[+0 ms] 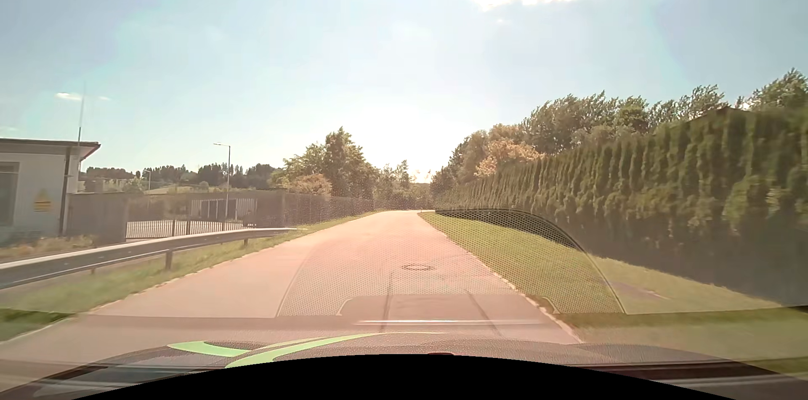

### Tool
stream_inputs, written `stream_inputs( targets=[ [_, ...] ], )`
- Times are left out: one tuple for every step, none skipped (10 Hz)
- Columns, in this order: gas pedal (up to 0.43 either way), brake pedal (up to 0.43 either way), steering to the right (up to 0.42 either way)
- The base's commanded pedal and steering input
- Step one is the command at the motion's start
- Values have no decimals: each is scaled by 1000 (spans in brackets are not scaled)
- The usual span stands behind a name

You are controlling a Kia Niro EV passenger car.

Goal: Follow the waypoints while adhering to traffic rules and regulations

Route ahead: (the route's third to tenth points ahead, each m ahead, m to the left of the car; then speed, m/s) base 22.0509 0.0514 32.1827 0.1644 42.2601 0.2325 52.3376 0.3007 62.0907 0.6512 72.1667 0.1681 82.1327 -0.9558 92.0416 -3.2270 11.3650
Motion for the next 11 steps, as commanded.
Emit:
stream_inputs(
  targets=[
    [157,0,-1],
    [157,0,-1],
    [157,0,-2],
    [157,0,-1],
    [157,0,-1],
    [157,0,-2],
    [157,0,-3],
    [157,0,-4],
    [150,0,-4],
    [150,0,-2],
    [150,0,-2]
  ],
)
